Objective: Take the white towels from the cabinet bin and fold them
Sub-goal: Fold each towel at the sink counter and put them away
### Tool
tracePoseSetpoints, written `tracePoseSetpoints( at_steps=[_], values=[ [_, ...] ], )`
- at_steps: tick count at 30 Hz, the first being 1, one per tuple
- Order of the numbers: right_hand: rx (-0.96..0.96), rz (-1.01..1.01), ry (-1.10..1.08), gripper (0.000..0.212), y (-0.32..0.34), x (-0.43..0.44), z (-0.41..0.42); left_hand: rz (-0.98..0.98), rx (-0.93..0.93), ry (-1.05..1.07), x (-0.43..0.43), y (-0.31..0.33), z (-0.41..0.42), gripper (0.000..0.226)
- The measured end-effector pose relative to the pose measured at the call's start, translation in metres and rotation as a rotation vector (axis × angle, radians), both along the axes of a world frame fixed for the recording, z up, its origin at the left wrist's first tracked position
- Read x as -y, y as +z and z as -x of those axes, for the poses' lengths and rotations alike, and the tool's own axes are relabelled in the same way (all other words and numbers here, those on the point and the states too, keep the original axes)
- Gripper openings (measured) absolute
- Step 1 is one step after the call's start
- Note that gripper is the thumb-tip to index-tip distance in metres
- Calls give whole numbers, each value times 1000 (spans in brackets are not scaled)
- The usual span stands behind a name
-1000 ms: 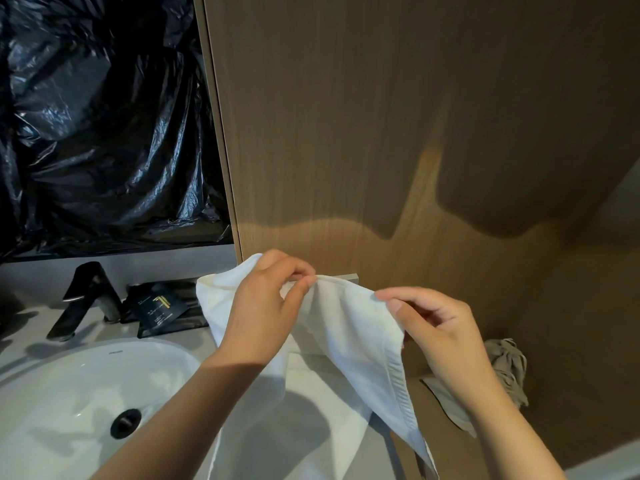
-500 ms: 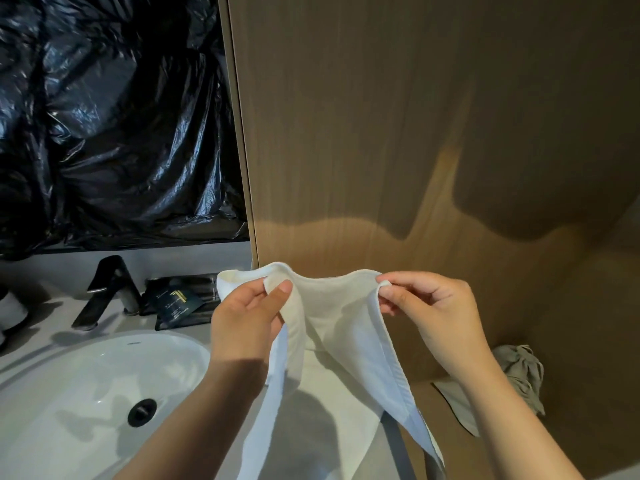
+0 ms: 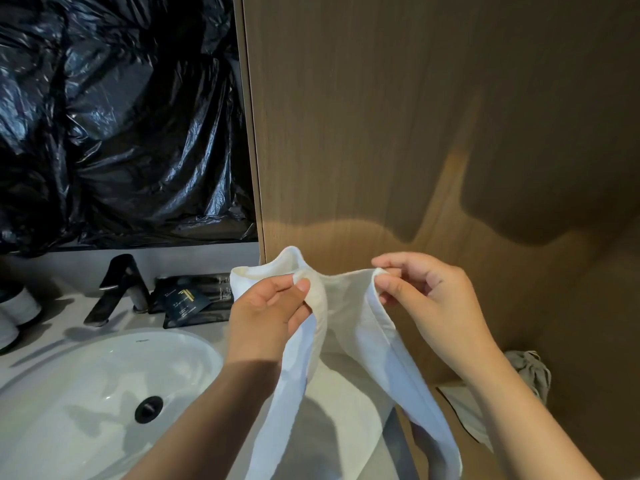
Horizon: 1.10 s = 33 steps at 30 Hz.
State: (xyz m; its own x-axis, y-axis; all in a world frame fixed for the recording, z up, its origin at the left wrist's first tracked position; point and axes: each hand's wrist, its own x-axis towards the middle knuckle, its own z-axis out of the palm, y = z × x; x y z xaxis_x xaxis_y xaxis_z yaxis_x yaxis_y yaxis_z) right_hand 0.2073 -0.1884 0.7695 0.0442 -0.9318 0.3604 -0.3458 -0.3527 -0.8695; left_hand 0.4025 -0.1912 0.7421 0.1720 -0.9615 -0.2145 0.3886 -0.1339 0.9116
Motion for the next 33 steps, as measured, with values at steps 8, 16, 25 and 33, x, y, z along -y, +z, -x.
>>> tracePoseSetpoints(
  at_steps=[8, 16, 25, 33],
  values=[
    [-4, 59, 15, 5, 12, -11, -13, 73, -85, -140, -10, 12, 19, 24],
    [11, 31, 7, 9, 13, -10, -11, 149, -26, -211, -13, 16, 25, 19],
    [5, 95, -5, 11, 15, -12, -17, 267, 187, -215, -13, 21, 27, 12],
    [40, 135, -28, 11, 10, -11, -20, 334, 265, -213, -18, 21, 23, 14]
  ],
)
